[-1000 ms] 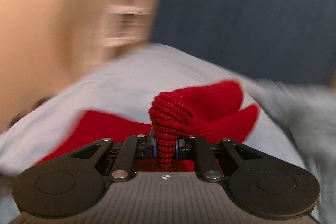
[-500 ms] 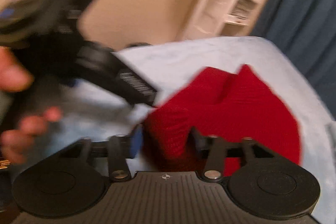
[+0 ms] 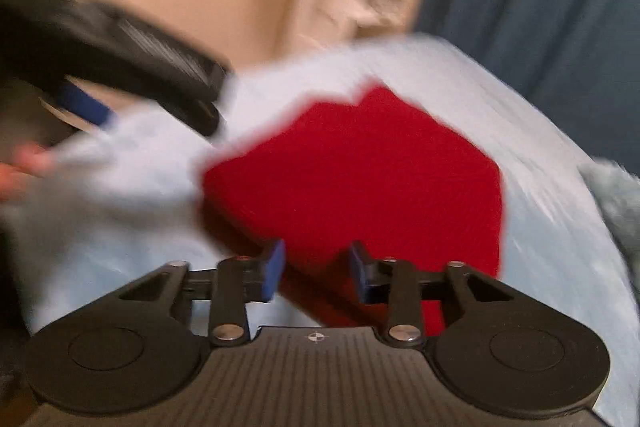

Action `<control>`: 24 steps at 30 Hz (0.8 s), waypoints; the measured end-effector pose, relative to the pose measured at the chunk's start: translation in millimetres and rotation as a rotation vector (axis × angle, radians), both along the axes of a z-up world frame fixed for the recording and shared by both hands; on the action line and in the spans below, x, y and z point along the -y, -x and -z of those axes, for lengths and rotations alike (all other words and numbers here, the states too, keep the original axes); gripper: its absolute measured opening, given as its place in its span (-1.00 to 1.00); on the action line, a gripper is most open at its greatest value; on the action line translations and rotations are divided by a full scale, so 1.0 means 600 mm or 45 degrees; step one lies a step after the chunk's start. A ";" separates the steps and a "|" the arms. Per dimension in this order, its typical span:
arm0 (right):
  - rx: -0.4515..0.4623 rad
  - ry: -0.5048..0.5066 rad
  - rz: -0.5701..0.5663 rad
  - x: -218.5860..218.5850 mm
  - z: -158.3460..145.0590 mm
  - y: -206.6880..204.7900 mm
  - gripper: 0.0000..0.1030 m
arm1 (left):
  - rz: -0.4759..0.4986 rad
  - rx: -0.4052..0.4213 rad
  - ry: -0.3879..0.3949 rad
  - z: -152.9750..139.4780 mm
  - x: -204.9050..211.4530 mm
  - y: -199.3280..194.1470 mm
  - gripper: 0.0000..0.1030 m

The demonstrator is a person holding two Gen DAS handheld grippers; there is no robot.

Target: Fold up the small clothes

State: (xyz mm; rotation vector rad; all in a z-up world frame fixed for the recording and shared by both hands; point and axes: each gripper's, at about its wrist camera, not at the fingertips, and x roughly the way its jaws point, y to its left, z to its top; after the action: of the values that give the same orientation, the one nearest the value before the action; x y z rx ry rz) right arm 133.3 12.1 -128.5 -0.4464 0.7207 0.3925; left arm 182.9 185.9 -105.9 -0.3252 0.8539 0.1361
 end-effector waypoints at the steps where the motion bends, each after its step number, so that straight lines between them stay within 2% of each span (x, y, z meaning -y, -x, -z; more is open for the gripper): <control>1: -0.058 0.005 -0.027 -0.001 0.012 0.000 -0.30 | 0.040 -0.035 -0.048 0.009 0.017 -0.007 0.99; 3: -0.215 -0.024 -0.097 -0.001 0.017 0.014 -0.34 | 0.077 -0.109 -0.142 0.039 0.035 -0.023 1.00; 4: -0.250 -0.075 -0.108 0.007 0.007 0.027 -0.34 | 0.070 -0.153 -0.169 0.052 0.034 -0.029 1.00; 5: -0.256 -0.130 -0.115 0.019 -0.011 0.047 -0.29 | 0.055 -0.174 -0.128 0.057 0.025 -0.028 1.00; 6: -0.248 -0.159 -0.112 0.032 -0.029 0.061 -0.13 | 0.027 -0.182 -0.069 0.054 0.016 -0.025 1.00; 7: -0.234 -0.187 -0.103 0.048 -0.049 0.075 -0.01 | -0.001 -0.191 -0.012 0.045 0.007 -0.020 1.00; 8: -0.214 -0.215 -0.085 0.068 -0.068 0.093 0.20 | -0.009 -0.196 0.003 0.030 0.003 -0.013 0.99; 9: -0.191 -0.230 -0.060 0.084 -0.089 0.099 0.32 | -0.006 -0.185 -0.028 0.012 0.003 -0.002 0.99; 12: -0.089 -0.242 -0.007 0.141 -0.138 0.157 0.47 | 0.021 -0.108 -0.137 -0.046 0.008 0.050 0.99; 17: 0.164 -0.238 0.154 0.198 -0.188 0.225 0.61 | 0.029 -0.079 -0.167 -0.113 0.035 0.156 0.99; 20: 0.215 -0.280 0.236 0.224 -0.207 0.248 0.63 | 0.034 -0.085 -0.174 -0.128 0.061 0.207 0.99; 24: 0.224 -0.325 0.246 0.242 -0.218 0.262 0.63 | 0.108 -0.075 -0.185 -0.143 0.103 0.247 0.99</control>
State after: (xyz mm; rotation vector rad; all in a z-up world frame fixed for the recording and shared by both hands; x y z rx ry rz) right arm -24.2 -133.1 2.3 -0.1653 0.5288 0.2548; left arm 34.9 124.2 -20.3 -0.1494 0.9092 0.1281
